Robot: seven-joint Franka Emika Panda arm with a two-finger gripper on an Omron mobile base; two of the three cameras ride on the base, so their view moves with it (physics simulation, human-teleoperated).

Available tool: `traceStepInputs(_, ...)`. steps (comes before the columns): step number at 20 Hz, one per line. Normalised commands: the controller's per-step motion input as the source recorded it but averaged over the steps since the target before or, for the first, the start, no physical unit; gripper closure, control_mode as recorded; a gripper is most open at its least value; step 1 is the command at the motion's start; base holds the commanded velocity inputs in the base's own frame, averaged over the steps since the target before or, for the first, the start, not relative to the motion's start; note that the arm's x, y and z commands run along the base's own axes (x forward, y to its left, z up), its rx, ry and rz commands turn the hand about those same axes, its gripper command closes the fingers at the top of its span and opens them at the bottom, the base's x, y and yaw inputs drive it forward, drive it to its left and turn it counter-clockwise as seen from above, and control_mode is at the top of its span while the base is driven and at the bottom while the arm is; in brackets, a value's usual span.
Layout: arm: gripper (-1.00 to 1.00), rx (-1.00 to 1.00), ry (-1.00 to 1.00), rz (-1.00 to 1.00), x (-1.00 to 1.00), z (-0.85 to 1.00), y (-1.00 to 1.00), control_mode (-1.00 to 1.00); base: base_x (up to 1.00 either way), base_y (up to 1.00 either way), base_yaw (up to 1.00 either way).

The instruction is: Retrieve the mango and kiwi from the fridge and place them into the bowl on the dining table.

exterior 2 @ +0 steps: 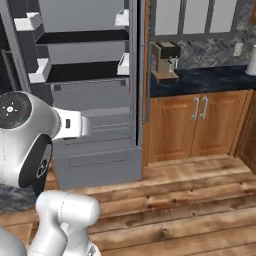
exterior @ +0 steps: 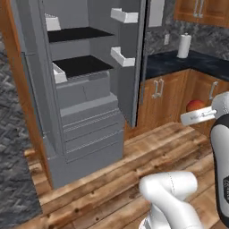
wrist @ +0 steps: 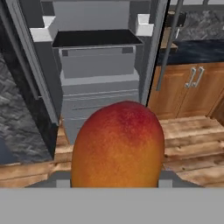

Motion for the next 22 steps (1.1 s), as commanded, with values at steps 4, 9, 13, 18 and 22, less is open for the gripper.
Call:
traceStepInputs(4, 1.0, 0.0, 0.0, 0.0, 0.0, 0.0, 0.0, 1.0, 0.0, 0.66, -0.61)
traceStepInputs(9, 1.0, 0.0, 0.0, 0.0, 0.0, 0.0, 0.0, 1.0, -0.06, 0.69, -0.61)
traceStepInputs(13, 1.0, 0.0, 0.0, 0.0, 0.0, 0.0, 0.0, 1.0, -0.22, 0.65, -0.61)
traceStepInputs(18, 1.0, 0.0, 0.0, 0.0, 0.0, 0.0, 0.0, 1.0, -0.42, 0.56, -0.58)
traceStepInputs(22, 1.0, 0.0, 0.0, 0.0, 0.0, 0.0, 0.0, 1.0, -0.63, 0.42, -0.53)
